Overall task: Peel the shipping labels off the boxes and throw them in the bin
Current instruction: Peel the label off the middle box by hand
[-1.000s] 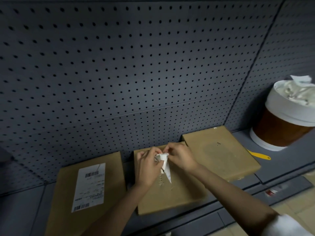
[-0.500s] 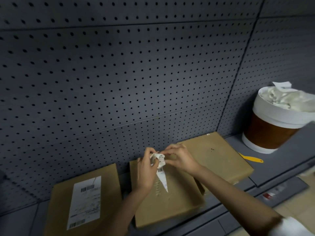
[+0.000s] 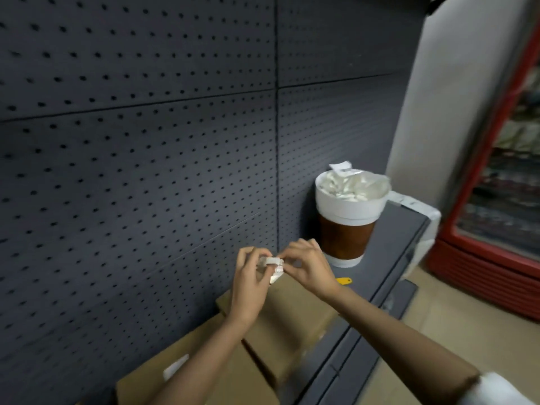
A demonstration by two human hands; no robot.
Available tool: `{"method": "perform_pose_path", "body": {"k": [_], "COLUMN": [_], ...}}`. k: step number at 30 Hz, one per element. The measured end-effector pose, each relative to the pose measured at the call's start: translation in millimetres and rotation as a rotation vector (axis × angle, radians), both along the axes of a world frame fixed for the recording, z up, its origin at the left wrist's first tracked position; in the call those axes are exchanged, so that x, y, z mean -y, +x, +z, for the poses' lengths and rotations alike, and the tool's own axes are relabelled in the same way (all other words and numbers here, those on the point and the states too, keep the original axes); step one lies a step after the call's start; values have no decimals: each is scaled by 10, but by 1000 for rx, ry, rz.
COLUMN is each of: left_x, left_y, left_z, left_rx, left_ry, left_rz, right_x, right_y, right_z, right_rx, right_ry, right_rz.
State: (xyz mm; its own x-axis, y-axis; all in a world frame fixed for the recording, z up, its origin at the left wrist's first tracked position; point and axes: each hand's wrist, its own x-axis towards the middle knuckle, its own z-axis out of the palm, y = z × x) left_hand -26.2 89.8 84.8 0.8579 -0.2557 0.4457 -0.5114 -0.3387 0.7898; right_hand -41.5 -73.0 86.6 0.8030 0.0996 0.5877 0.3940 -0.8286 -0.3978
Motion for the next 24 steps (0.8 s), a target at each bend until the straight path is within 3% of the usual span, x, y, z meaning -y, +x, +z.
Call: {"method": "perform_pose_path", "body": {"k": [8, 13, 21, 24], "left_x": [1337, 1856, 2602, 2747], "left_y": [501, 888, 1255, 1379], "left_z": [441, 609, 600, 554], "left_rx": [106, 197, 280, 263], "left_ry": [-21, -1, 214, 260], "left_rz": [-196, -82, 85, 116], "right_x": [1364, 2370, 3009, 3073], "right_y": [141, 438, 1182, 1451], "right_z": [490, 816, 892, 772], "right_rx": [49, 31, -137, -255], "right_ry": [-79, -55, -334, -475], "right_rz": [-273, -492, -471, -365]}}
